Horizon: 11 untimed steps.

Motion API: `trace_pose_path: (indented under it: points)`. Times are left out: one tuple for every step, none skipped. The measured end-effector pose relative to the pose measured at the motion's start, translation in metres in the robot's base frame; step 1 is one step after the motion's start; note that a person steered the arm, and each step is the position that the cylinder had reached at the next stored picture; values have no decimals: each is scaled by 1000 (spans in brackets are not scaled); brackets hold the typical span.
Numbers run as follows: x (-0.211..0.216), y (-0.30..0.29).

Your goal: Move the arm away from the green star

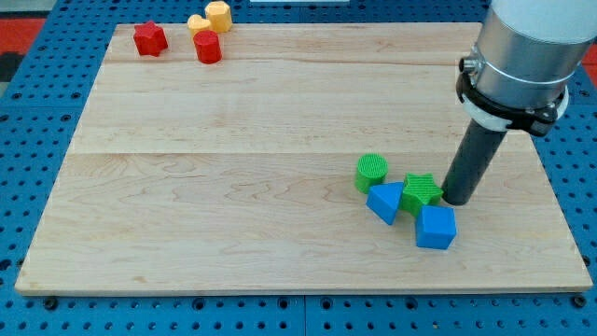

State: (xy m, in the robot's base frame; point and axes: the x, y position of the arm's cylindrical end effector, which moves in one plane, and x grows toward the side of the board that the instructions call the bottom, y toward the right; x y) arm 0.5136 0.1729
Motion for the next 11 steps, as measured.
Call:
trace_pose_path:
  points:
    - [-6,-29]
    - [-8,-61]
    - [-17,-79]
    - [-26,-73]
    - [-28,-49]
    - [-30,-40]
    - [-30,-37]
    - [-51,-33]
    - [-96,-40]
    - [-125,-124]
    - [-145,-213]
